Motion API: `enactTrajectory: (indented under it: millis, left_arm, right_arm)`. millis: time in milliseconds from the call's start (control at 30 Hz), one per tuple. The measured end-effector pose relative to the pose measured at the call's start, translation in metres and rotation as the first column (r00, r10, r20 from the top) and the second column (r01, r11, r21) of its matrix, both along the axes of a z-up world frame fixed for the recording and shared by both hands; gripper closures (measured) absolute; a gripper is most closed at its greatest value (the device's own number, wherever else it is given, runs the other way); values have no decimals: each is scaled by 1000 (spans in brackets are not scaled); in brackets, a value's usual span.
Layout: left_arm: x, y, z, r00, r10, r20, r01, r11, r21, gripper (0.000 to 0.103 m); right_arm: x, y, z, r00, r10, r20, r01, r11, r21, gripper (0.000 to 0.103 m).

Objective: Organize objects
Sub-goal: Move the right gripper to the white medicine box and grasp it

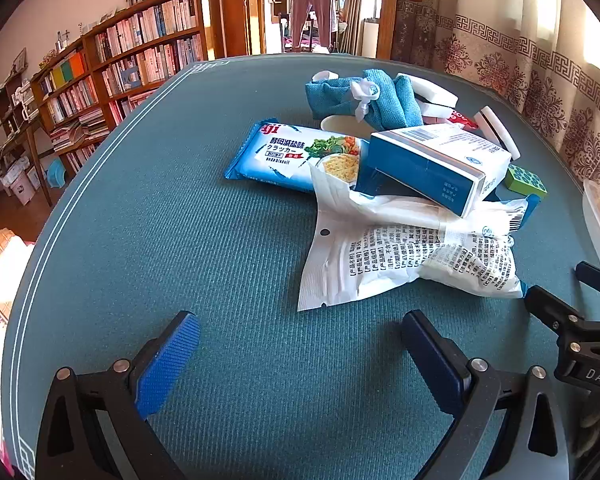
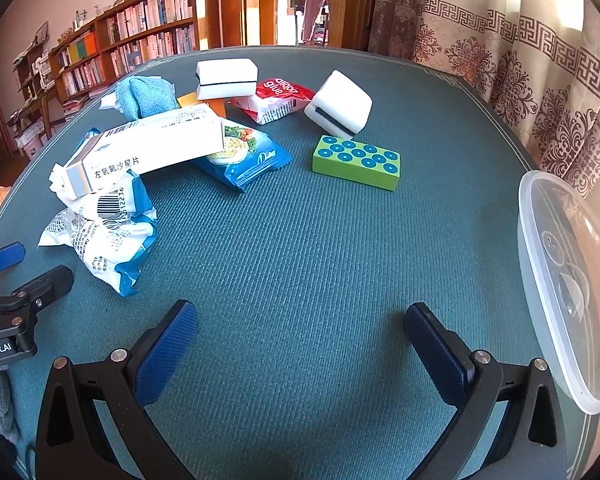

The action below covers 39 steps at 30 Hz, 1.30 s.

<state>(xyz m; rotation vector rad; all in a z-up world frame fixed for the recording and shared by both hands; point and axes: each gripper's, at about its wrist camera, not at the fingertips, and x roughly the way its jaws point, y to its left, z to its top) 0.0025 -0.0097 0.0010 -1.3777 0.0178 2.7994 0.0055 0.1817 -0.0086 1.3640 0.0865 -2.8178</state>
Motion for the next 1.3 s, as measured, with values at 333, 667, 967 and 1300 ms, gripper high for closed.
enactTrajectory:
  millis: [333,667,967,1300]
  left_arm:
    - [3,4,6,1000,0,-4,0,1000,-9,0]
    - [1,11,27,997,-29,-68,28,999,-16,0]
    - [-7,10,31,997,-27,-76,27,1000,-2,0]
    - [-14,-2,30,998,-10,-69,10,1000,8,0]
  right_arm:
    - [2,-3,-1,999,-44,4,44,999,-6,0]
    - [-2,-3,1,999,-41,33,42,999,-19,0]
    - [-14,9,22,998,-59,28,62,991,-121,0]
    - [-41,-9,46,997,79,23,-63,915,-399,0]
